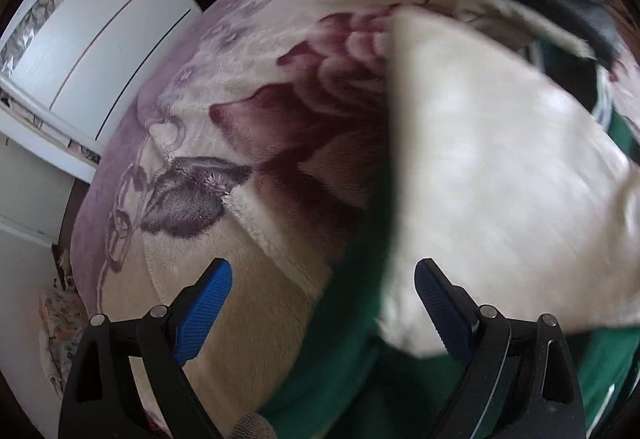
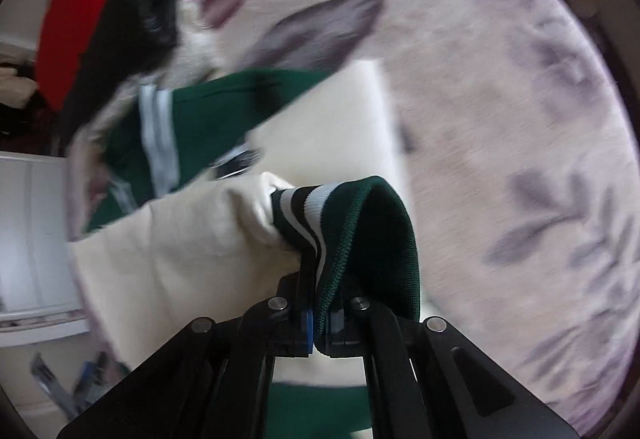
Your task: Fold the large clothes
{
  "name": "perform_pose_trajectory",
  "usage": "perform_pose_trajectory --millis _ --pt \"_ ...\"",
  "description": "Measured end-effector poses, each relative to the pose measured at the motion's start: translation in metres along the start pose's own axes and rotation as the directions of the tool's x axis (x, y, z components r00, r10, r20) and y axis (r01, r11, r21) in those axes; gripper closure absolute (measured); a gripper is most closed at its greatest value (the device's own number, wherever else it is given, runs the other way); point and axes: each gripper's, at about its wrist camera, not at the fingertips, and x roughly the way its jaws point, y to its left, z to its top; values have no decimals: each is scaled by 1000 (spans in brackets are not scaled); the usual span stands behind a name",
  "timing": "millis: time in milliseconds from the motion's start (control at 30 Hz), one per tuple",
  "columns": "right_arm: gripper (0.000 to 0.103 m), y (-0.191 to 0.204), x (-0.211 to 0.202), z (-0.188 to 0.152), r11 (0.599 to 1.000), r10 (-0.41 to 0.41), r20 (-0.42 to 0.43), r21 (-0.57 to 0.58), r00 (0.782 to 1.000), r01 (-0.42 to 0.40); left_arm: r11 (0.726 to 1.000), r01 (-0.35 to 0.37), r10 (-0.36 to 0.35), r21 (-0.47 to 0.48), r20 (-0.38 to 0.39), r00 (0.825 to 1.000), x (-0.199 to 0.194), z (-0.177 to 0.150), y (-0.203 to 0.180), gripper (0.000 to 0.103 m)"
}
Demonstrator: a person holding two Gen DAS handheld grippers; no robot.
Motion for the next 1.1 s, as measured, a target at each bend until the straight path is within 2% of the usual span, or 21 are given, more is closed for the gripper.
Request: perform_pose_trajectory --millis 67,100,167,200,233,300,367,467,567,633,700,767,833,933,1000,1033,1100 --pt "97 -12 20 6 1000 11 -118 18 993 -9 1000 7 -8 -29 -39 999 13 6 5 10" --pt "92 -16 22 9 999 37 -137 34 990 -33 999 18 -19 -42 -44 999 13 8 7 10" --pt "65 -17 8 7 998 49 -130 31 990 -45 998 47 -48 -50 -21 999 5 9 11 10" --pt "43 -18 -2 4 998 55 -109 28 993 -52 998 52 -52 -32 -5 999 -4 7 11 10" --pt "40 -20 -15 -2 997 73 -80 30 994 -71 998 56 -56 -14 -3 998 -9 5 10 10" --pt "40 -26 -35 -17 994 100 -60 48 993 -97 998 58 -57 22 -19 998 -19 -1 7 10" --pt "40 -28 -47 -33 991 128 -74 54 989 -124 993 107 -105 48 -52 993 -27 5 -2 10" --pt "40 -11 -55 -30 995 94 -86 -9 992 -95 981 127 -125 149 -24 992 -35 43 -36 10" --pt "40 28 -51 -1 992 54 -69 -111 996 -62 967 116 -122 226 12 992 -30 96 -77 10" --pt "40 64 -38 28 986 24 -56 -165 998 -32 962 115 -107 249 -45 993 -5 134 -108 10" --pt "40 90 -23 53 984 0 -55 -180 998 -10 956 163 -131 242 -143 981 25 164 -138 10" --pt "40 123 2 78 979 -10 -76 -206 997 -6 950 200 -154 241 -195 969 45 179 -159 12" --pt "40 149 27 95 980 3 -108 -198 994 -24 939 235 -174 252 -242 955 64 188 -185 20" --pt "40 178 67 107 983 15 -153 -177 988 -42 929 239 -155 282 -290 944 91 188 -219 37" --pt "40 190 90 111 985 -7 -177 -170 984 -23 924 210 -116 321 -288 951 102 184 -236 42" --pt "40 193 103 111 987 -33 -197 -161 980 1 923 198 -107 330 -275 955 104 183 -239 48" --pt "41 196 123 111 988 -84 -217 -148 972 52 928 186 -109 322 -242 964 104 185 -239 67"
